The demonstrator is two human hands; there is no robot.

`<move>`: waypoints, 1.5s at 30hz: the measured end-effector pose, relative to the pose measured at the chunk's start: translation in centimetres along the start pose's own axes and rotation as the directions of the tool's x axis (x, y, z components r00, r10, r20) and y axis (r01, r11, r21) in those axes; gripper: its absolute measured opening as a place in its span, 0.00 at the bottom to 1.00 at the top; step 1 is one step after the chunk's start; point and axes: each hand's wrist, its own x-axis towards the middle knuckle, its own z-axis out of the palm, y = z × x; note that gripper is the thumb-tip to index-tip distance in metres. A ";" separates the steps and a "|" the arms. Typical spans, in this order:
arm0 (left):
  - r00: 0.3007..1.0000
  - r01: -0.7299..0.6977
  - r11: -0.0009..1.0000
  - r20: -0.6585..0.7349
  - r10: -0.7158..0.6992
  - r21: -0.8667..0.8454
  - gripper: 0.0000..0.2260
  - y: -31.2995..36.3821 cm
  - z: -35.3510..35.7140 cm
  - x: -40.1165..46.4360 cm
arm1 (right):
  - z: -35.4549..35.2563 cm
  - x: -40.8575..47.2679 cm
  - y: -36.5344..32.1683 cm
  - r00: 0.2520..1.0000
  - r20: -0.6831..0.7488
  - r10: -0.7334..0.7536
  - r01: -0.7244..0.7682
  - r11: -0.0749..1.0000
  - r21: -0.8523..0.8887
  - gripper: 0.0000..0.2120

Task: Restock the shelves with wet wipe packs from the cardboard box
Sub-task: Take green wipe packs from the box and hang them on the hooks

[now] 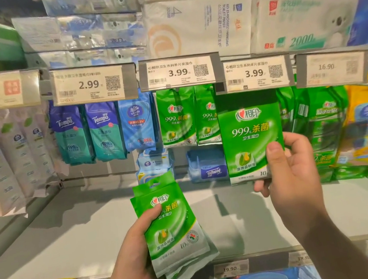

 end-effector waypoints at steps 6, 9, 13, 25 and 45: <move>1.000 -0.002 1.000 -0.014 0.002 -0.025 0.20 0.1 -0.1 -0.2 | 0.3 -0.1 0.9 0.998 -0.001 0.071 -0.070 0.996 0.057 0.05; 1.000 0.001 0.999 -0.026 -0.002 -0.033 0.19 0.2 -0.3 -0.2 | 0.4 0.2 1.5 0.995 0.002 0.105 -0.105 0.994 0.032 0.07; 0.999 0.002 0.999 -0.036 -0.003 -0.036 0.17 0.1 -0.5 -0.2 | 1.2 1.8 2.2 0.983 -0.027 0.180 -0.181 0.983 -0.037 0.11; 0.999 -0.022 0.999 -0.041 0.021 -0.026 0.16 0.2 -0.7 -0.8 | 4.9 6.4 2.7 0.940 -0.097 0.328 -0.331 0.944 -0.013 0.18; 1.000 -0.004 0.994 0.013 0.006 -0.106 0.25 0.2 -1.3 -0.5 | 6.2 5.8 5.2 0.706 -0.009 0.709 -0.673 0.674 0.304 0.13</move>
